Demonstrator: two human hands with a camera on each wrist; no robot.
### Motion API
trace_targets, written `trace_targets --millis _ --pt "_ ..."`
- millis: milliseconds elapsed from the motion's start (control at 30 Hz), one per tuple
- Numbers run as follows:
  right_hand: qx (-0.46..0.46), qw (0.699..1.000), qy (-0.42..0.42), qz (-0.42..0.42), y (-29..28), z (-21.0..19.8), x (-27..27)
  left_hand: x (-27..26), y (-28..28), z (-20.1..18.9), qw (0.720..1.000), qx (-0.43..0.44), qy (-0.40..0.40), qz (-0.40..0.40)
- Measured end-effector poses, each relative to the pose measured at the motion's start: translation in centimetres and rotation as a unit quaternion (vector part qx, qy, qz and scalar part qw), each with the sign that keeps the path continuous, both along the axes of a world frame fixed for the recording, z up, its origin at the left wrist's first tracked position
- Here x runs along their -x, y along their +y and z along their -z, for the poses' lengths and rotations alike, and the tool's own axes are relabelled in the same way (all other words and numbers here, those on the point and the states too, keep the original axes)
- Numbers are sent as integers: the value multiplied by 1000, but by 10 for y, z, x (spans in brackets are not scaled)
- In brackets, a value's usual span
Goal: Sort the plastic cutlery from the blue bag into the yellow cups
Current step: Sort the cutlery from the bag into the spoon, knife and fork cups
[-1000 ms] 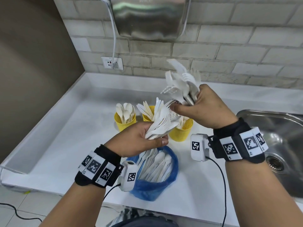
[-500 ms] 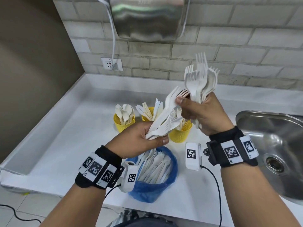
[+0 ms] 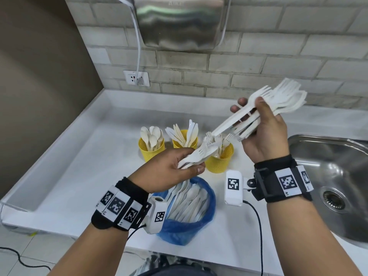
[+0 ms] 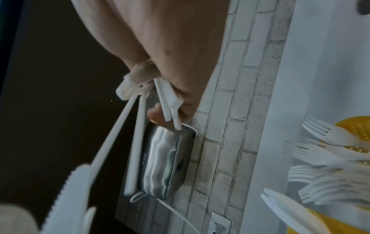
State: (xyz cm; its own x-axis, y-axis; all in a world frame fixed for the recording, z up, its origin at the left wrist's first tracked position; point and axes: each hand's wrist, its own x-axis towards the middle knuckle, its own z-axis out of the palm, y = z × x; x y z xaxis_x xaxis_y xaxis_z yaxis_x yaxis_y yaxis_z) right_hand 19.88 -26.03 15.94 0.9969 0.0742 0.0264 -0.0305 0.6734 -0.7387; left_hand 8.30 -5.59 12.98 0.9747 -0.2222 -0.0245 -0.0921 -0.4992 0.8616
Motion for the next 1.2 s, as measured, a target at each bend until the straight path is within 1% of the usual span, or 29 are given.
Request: trace_targets --millis 67,167,200,267,300,367,400,467,500,600,633,700,767,833,867,933,1000,1100,1200 --pt "-19 999 7 44 -4 -1 -1 -1 0 2 1000 -12 -21 -13" --pt "-20 995 -28 95 -5 -4 0 -3 -1 4 996 -46 -69 -42" --pt "2 993 -48 105 -6 -5 1 -3 -1 5 994 -55 -85 -50" --pt "83 986 -95 113 -6 -7 6 -4 -2 6 989 -72 -116 -60" --pt "133 977 -124 108 -6 -7 9 -4 -1 7 987 -80 -126 -63" --pt "233 954 -177 71 -6 -7 15 -5 0 8 983 -97 -137 -72" --pt "270 943 -190 45 -5 -8 18 -5 1 9 981 -109 -144 -76" --pt "326 926 -191 -7 -5 -11 26 -6 3 10 973 -143 -164 -82" --pt "366 911 -189 -32 -6 -14 28 -6 3 11 965 -170 -176 -90" --pt "503 840 -179 -94 -5 -21 36 -5 5 12 931 -279 -206 -117" --pt "524 828 -172 -101 -2 -22 39 -5 5 13 920 -304 -216 -123" --pt "531 824 -166 -102 2 -22 42 -3 1 13 907 -327 -231 -133" --pt "532 823 -176 -93 6 -20 44 -1 -3 14 901 -335 -237 -140" --pt "551 809 -188 -82 11 -19 46 1 -6 15 899 -336 -240 -148" --pt "553 808 -192 -71 13 -18 47 1 -7 16 900 -332 -238 -153" --pt "541 818 -191 -37 16 -15 46 2 -7 16 904 -321 -230 -166" --pt "512 838 -186 7 18 -12 46 3 -6 17 913 -295 -219 -177" --pt "442 876 -177 83 19 -10 48 3 -2 20 933 -246 -195 -178" --pt "374 895 -167 176 16 -10 46 3 2 25 939 -229 -184 -178"
